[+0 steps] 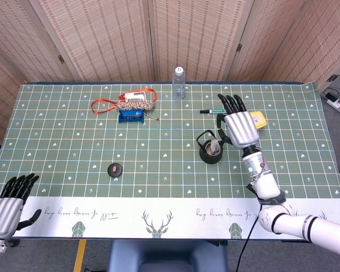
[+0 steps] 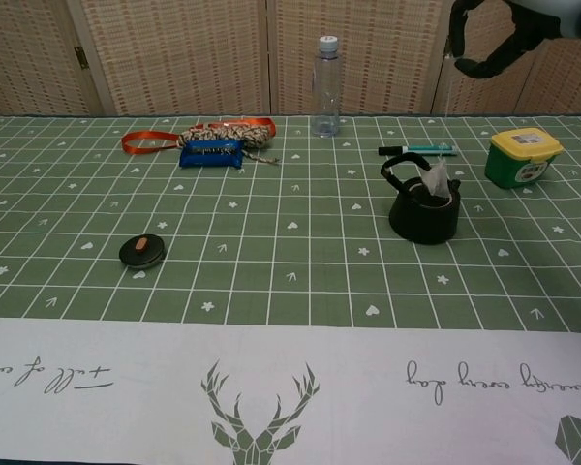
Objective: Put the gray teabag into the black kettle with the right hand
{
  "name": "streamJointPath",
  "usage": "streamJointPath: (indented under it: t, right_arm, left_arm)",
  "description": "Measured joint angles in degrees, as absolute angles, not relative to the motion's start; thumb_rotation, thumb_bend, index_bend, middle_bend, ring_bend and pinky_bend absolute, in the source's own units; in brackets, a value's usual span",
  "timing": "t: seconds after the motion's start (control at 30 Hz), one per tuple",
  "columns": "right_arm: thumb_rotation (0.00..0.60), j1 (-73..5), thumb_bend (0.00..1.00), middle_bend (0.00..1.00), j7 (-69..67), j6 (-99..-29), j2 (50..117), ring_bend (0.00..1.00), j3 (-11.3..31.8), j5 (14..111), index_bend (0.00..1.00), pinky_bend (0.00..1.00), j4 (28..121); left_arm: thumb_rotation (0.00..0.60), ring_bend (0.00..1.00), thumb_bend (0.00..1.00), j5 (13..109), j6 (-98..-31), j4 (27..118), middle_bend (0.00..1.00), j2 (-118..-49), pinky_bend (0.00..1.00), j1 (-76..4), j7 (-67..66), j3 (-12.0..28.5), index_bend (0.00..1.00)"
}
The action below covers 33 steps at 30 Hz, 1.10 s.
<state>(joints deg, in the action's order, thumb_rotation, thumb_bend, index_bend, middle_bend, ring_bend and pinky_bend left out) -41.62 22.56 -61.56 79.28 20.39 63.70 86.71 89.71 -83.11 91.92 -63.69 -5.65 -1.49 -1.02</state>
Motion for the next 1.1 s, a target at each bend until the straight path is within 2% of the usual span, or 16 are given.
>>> streamJointPath:
  t: [0.57,0.67,1.03,1.1]
  right_arm:
    - [0.600,-42.6,0.43,0.09,22.6,-62.1,82.7,0.06,16.4,65.5,0.71,0.00,81.7]
    - [0.600,-41.7,0.43,0.09,22.9,-63.1,82.5,0.06,14.8,67.2,0.71,0.00,81.8]
    - [0.600,-33.8,0.43,0.08,22.4,-69.1,79.6,0.05,4.9,76.4,0.71,0.00,82.9]
    - [0.600,-33.0,0.43,0.05,21.8,-69.1,79.4,0.05,3.5,77.6,0.63,0.00,82.3]
  left_arm:
    - [0.600,0.01,0.29,89.9,-83.1,91.7,0.03,-63.5,0.00,-5.7,-0.9,-1.1,0.00]
    - [0.600,0.01,0.29,90.0,-83.2,91.7,0.03,-63.6,0.00,-5.7,-1.1,-1.2,0.00]
    - [0.600,0.01,0.29,90.7,-83.6,92.2,0.03,-64.1,0.00,-5.5,-3.1,-1.6,0.00]
    - [0.600,0.01,0.29,90.7,-83.6,92.3,0.03,-64.1,0.00,-5.5,-3.0,-1.5,0.00]
